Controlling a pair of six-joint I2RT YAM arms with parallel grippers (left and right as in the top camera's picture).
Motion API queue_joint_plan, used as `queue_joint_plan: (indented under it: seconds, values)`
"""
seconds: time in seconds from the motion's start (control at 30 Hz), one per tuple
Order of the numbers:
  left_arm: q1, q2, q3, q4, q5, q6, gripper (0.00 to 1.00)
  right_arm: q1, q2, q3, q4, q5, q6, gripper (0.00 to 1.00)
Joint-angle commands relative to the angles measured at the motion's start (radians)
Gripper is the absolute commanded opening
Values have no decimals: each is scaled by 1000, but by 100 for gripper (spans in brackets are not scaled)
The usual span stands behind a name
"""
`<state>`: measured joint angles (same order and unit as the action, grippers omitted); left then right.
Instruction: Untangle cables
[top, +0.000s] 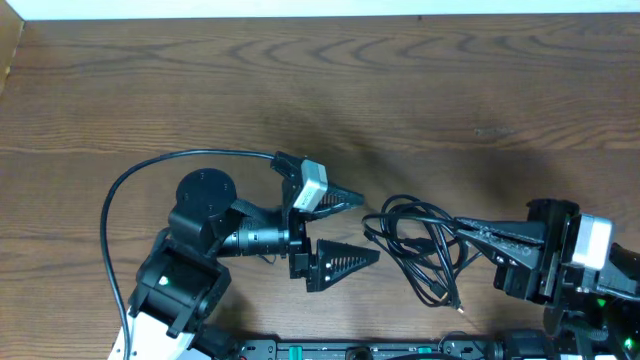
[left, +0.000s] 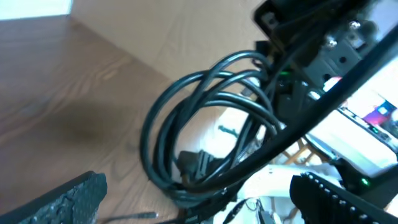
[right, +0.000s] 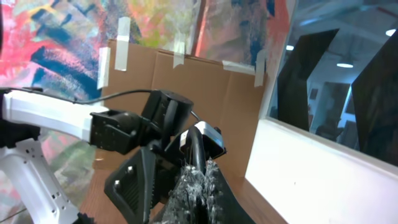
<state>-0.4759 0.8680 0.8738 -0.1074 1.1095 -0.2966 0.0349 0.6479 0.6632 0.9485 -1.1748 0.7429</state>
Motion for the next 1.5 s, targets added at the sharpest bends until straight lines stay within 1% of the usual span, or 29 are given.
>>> queue_joint_plan:
  seconds: [0.0,0.17,0.4,0.57,0.63,0.67,0.7,0.73,0.77,0.9,0.97,1.0,1.03,1.07,1.1,1.17,1.33,1.43,1.47]
  values:
    - [3,22,13,28,116,37,98,5,-3,11,38,59,72,1]
    - [-32,68,13,59,125,38,98,5,-3,11,67,74,101,1]
    - [-119,142,13,196,132,38,98,6,-3,11,66,73,117,1]
    - [-126,197,13,207,132,37,99,6,-3,11,66,72,136,1]
    - [-126,211,13,207,133,37,92,6,-3,11,66,72,136,1]
    - [-126,219,13,207,133,37,78,6,-3,11,66,72,136,1]
    - [-126,223,13,207,133,37,72,6,-3,11,66,72,136,1]
    - [-126,223,13,207,133,37,63,6,-3,11,66,71,136,1]
    - [-126,222,13,208,133,37,58,6,-3,11,65,68,136,1]
    - [-126,219,13,237,140,36,55,6,-3,11,42,35,135,1]
    - [-126,215,13,250,140,36,52,5,-3,11,2,18,134,1]
    - [-126,212,13,253,140,37,38,5,-3,11,-21,9,131,1]
    - [-125,209,13,254,140,37,32,5,-3,11,-44,1,130,1]
    - [-123,206,13,256,140,36,28,5,-2,11,-70,-7,123,1]
    - [-123,202,13,256,140,36,20,5,-2,11,-97,-14,113,1]
    - [-123,197,13,256,140,37,8,5,-2,11,-172,-18,87,1]
    - [-90,174,13,255,140,26,7,4,-2,11,-383,-22,-16,2]
    - [-48,153,13,255,139,-9,7,-3,-2,11,-542,-20,-107,8]
    - [-30,146,13,254,139,-24,7,-9,-2,11,-598,-16,-139,9]
